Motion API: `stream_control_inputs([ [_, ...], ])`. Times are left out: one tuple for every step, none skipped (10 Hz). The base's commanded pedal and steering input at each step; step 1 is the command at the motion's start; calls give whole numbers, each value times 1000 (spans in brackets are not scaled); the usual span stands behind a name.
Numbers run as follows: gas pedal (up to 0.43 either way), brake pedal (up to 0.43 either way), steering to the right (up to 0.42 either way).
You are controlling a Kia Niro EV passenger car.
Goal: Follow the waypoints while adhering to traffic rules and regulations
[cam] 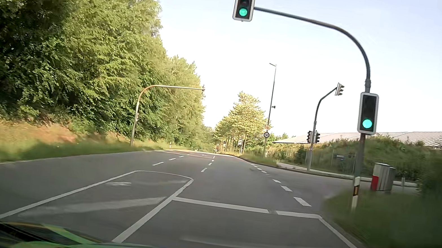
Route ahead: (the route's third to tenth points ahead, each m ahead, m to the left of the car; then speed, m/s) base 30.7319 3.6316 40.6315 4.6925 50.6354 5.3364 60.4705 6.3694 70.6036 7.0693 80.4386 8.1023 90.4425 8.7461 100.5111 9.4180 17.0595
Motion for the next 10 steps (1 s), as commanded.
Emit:
stream_control_inputs([
  [177, 0, -8],
  [169, 0, -9],
  [169, 0, -9],
  [169, 0, -9],
  [177, 0, -12],
  [177, 0, -12],
  [177, 0, -11],
  [169, 0, -10],
  [169, 0, -10],
  [169, 0, -9],
])
